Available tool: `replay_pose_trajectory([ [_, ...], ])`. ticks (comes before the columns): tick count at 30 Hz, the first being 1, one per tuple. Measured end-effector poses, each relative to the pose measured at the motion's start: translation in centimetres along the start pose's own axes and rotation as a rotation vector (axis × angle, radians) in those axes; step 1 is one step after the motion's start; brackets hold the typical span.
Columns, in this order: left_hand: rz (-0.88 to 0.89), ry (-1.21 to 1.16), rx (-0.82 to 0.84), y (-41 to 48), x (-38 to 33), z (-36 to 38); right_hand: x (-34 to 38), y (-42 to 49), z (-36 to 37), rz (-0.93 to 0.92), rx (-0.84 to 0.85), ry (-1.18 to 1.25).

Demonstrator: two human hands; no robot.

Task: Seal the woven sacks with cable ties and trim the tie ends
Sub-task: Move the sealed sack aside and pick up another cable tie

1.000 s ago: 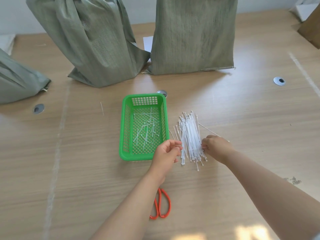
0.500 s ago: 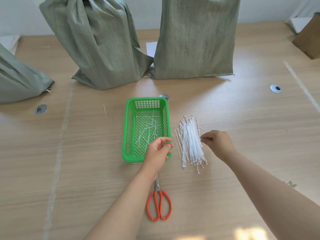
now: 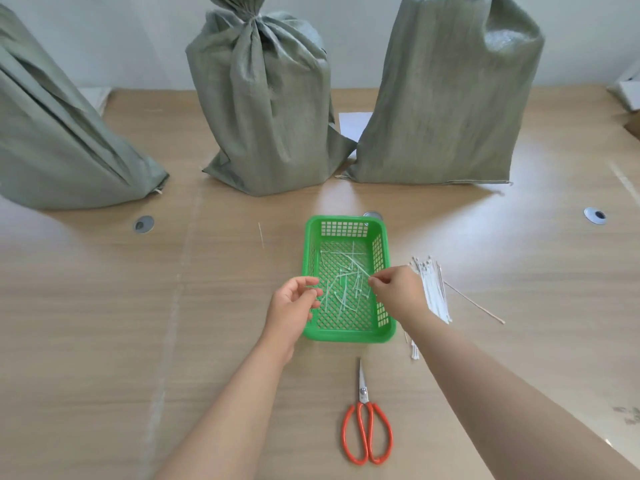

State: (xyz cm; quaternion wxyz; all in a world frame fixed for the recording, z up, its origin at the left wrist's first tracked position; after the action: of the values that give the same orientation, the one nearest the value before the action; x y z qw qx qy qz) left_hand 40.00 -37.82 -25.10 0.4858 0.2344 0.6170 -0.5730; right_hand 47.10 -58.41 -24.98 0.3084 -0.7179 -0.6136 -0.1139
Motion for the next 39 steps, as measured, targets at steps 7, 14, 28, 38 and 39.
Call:
replay_pose_trajectory([
  [7,-0.021,0.028,-0.038,3.4,-1.1,-6.2,2.8,0.5,3.5,0.1,-0.013,-0.157],
  [14,-0.044,0.021,-0.069,7.7,-1.7,-11.1,11.4,3.0,6.6,-0.116,-0.142,-0.297],
  [28,-0.084,-0.001,-0.07,14.2,-0.6,-17.5,20.4,11.7,18.5,-0.025,0.071,-0.357],
  [38,-0.113,0.017,-0.044,15.5,0.7,-18.1,21.1,13.3,21.1,-0.079,0.112,-0.513],
  [39,-0.113,0.02,-0.043,15.5,0.7,-18.2,21.1,13.4,21.3,-0.082,0.118,-0.524],
])
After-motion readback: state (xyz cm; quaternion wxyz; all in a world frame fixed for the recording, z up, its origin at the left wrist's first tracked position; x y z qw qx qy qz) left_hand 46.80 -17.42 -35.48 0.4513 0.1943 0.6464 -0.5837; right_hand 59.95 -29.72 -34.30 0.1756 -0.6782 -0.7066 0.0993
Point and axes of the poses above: each hand's wrist, its own y-axis towards the middle knuckle, its own z-axis out of the palm, x = y × z, the point moved 6 cm from there along y, towards the middle knuckle, and after that the axes turned 8 degrees about -y, right-handed, at the moved point
